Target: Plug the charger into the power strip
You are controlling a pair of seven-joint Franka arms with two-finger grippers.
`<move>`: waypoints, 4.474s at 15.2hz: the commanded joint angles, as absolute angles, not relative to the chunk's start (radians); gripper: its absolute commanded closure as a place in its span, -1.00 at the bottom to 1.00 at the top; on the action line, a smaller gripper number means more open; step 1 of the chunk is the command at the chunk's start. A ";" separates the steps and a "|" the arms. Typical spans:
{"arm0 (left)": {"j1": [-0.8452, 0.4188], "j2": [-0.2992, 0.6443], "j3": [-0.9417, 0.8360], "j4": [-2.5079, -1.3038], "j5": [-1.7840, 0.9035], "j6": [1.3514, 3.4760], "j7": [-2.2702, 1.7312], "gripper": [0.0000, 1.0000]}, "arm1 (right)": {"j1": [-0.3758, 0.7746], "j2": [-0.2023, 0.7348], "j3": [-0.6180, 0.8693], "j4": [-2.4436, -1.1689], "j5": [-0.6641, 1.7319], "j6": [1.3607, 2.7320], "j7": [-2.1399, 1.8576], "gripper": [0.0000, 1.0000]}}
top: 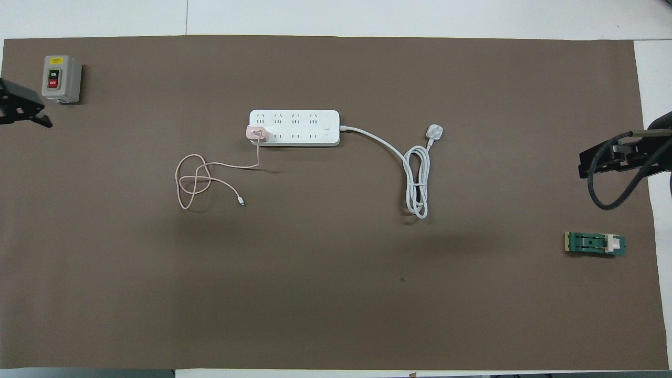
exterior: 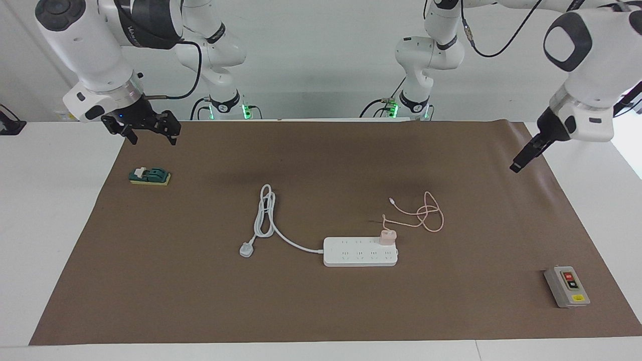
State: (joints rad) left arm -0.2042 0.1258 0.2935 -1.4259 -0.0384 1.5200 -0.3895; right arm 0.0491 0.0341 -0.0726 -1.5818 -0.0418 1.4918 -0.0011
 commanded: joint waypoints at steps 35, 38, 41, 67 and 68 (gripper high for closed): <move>-0.017 -0.077 -0.034 -1.676 -0.011 1.560 -0.061 -1.00 | 0.040 0.028 -0.069 -1.575 -0.021 1.473 -0.015 -1.00; -0.052 -0.084 -0.034 -1.703 -0.011 1.614 -0.043 -1.00 | 0.041 0.028 -0.069 -1.575 -0.021 1.473 -0.015 -1.00; -0.058 -0.089 -0.035 -1.707 -0.011 1.603 -0.046 -1.00 | 0.041 0.028 -0.069 -1.575 -0.021 1.473 -0.015 -1.00; -0.064 -0.107 -0.037 -1.735 -0.011 1.557 0.014 -1.00 | 0.041 0.028 -0.069 -1.577 -0.021 1.473 -0.015 -1.00; -0.061 -0.107 -0.037 -1.735 -0.011 1.557 0.009 -1.00 | 0.041 0.028 -0.069 -1.575 -0.021 1.473 -0.015 -1.00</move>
